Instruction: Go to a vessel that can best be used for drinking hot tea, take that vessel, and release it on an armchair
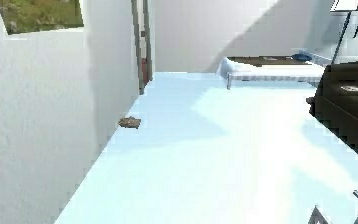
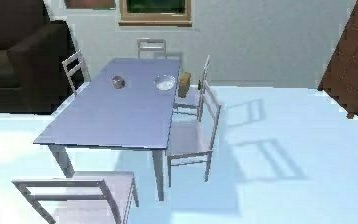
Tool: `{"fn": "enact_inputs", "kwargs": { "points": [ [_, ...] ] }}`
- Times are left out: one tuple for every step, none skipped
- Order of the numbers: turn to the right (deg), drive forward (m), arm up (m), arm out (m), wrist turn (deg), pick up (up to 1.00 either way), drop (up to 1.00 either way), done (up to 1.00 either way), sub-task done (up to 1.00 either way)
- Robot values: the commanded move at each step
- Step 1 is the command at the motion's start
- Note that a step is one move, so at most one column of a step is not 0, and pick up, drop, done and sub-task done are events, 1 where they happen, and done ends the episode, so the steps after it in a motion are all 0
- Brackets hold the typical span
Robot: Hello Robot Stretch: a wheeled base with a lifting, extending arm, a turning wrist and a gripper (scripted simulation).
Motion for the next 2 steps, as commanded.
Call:
{"fn": "enact_inputs", "kwargs": {
  "points": [
    [0.0, 0.85, 0.00, 0.00, 0.0, 0.00, 0.00, 0.00, 0.00],
    [45.0, 0.00, 0.00, 0.00, 0.0, 0.00, 0.00, 0.00, 0.00]
  ]
}}
